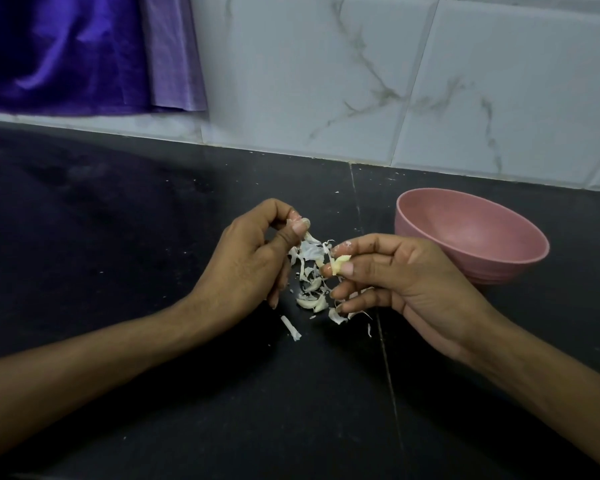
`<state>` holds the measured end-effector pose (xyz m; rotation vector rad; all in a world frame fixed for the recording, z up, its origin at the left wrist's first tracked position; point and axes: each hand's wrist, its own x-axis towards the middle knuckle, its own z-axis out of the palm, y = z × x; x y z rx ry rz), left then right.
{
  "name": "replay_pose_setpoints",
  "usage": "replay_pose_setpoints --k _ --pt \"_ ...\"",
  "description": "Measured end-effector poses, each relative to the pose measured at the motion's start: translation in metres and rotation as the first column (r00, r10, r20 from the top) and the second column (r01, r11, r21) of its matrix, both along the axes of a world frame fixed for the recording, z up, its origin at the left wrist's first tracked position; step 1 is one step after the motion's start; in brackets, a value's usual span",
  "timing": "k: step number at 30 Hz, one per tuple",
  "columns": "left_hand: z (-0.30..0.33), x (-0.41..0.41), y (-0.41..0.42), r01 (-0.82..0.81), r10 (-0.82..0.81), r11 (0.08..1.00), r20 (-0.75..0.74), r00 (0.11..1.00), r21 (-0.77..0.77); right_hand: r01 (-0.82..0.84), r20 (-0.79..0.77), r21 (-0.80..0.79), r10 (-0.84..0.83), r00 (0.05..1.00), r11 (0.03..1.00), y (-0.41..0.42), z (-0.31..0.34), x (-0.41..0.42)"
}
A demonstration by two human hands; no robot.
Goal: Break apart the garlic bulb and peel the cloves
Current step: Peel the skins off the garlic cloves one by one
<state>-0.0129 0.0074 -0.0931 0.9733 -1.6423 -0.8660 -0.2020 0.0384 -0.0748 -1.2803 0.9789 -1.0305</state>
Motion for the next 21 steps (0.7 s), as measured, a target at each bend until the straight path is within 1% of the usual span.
replay_pose_setpoints --k 5,8,12,21 --pt "0.0001 0.0010 -0.0037 -0.072 0.071 0.997 -0.041 0.997 -0.027 0.023 0.013 -0.013 -0.023 1.000 1.000 -0.0011 -0.0012 -0.0018" --pt "-0.0015 0.0010 -0.0022 -0.064 0.063 0.998 -0.057 0.996 -0.013 0.025 0.014 -0.017 -0.025 1.000 1.000 -0.0017 -0.0020 -0.0016" --pt "-0.0022 0.0016 0.0003 -0.049 0.049 0.999 0.007 0.999 -0.016 0.022 0.004 -0.030 -0.022 1.000 0.999 -0.0016 -0.0018 -0.0012" --pt "-0.0013 0.0019 0.0021 -0.037 0.039 0.999 0.051 0.998 -0.032 0.041 -0.034 -0.058 -0.043 0.998 0.997 -0.0020 -0.0015 -0.0025"
